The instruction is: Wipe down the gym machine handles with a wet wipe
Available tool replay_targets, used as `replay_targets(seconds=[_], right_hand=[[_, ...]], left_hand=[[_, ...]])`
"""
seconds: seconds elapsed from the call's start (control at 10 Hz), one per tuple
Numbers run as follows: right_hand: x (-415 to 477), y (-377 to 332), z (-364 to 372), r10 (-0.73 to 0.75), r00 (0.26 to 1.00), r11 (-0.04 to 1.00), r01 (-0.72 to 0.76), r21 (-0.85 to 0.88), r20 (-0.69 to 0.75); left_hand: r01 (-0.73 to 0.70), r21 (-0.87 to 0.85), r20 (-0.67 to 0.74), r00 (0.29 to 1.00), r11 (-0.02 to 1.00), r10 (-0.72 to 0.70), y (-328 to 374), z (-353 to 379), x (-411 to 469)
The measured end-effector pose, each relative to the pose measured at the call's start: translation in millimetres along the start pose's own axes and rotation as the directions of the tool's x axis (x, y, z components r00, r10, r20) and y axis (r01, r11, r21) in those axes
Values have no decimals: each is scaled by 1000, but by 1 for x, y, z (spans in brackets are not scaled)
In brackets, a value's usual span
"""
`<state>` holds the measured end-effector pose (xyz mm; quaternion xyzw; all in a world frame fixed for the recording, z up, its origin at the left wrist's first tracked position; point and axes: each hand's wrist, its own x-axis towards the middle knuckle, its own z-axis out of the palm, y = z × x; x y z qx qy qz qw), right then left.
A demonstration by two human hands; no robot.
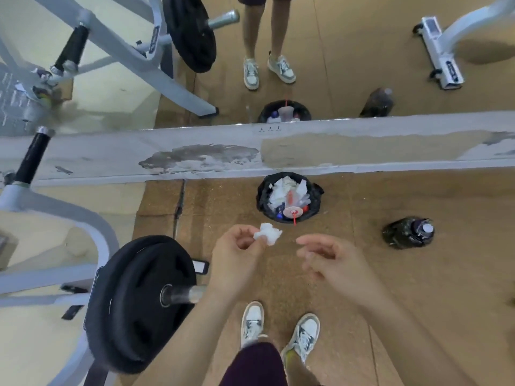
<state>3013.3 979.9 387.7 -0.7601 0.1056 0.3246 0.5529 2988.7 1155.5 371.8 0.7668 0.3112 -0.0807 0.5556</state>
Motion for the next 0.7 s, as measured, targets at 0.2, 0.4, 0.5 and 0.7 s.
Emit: replay_targets(seconds=[0.2, 0.4, 0.5, 0.7], right_hand=[[61, -3, -36, 172, 977, 968, -144, 204, -123], [142, -32, -57, 202, 968, 956, -162, 244, -149], [175, -43, -71, 192, 969, 958, -152, 242, -153], [215, -71, -106, 181, 974, 961, -146, 237, -133]], left_hand=[[47, 101, -31, 999, 994, -44, 7, 55, 103], [136, 389, 19, 988, 911, -155, -10, 112, 227], [224, 471, 82, 952, 853, -295, -14, 125, 263], [215, 159, 33, 974, 964, -223, 31, 126, 283]])
